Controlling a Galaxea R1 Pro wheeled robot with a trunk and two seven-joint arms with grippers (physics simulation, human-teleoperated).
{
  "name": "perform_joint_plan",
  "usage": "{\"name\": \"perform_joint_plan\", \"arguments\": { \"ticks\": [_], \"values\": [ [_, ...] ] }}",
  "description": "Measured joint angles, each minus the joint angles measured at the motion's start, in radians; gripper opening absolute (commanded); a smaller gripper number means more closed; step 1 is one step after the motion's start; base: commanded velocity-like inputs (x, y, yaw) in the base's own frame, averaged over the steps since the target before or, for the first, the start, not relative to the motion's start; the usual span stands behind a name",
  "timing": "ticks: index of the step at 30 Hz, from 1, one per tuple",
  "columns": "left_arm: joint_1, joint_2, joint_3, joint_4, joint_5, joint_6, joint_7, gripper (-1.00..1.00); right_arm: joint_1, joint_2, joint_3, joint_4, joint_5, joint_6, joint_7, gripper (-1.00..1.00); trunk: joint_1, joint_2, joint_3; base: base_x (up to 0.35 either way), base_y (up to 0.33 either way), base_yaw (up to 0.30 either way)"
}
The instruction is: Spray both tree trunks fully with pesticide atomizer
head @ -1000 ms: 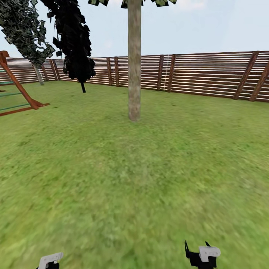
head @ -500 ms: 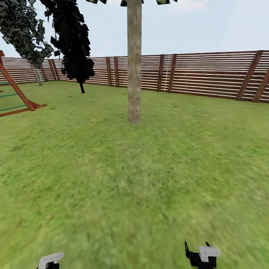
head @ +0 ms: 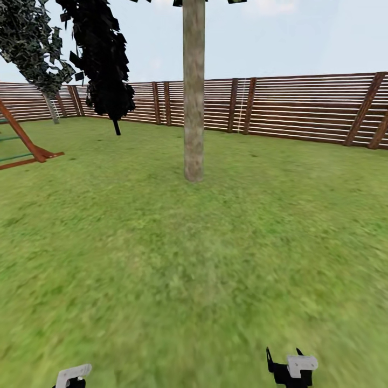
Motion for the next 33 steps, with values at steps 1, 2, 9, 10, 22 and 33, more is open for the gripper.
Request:
{"name": "perform_joint_plan", "arguments": {
  "ticks": [1,2,9,10,22,33],
  "values": [
    [0.000,0.000,0.000,0.000,0.000,0.000,0.000,-1.00,0.000,0.000,0.000,0.000,0.000,0.000,0.000,1.00,0.000,0.000,0.000,0.340,0.000,0.000],
    [0.000,0.000,0.000,0.000,0.000,0.000,0.000,-1.00,0.000,0.000,0.000,0.000,0.000,0.000,0.000,1.00,0.000,0.000,0.000,0.340,0.000,0.000],
    [0.000,0.001,0.000,0.000,0.000,0.000,0.000,-1.00,0.000,0.000,0.000,0.000,0.001,0.000,0.000,1.00,0.000,0.000,0.000,0.340,0.000,0.000],
    [0.000,0.001,0.000,0.000,0.000,0.000,0.000,-1.00,0.000,0.000,0.000,0.000,0.000,0.000,0.000,1.00,0.000,0.000,0.000,0.340,0.000,0.000],
    [0.000,0.001,0.000,0.000,0.000,0.000,0.000,-1.00,0.000,0.001,0.000,0.000,0.001,0.000,0.000,1.00,0.000,0.000,0.002,0.340,0.000,-0.040],
    [0.000,0.000,0.000,0.000,0.000,0.000,0.000,-1.00,0.000,0.000,0.000,0.000,0.001,0.000,0.000,1.00,0.000,0.000,0.002,0.340,0.000,-0.002]
  ]
}}
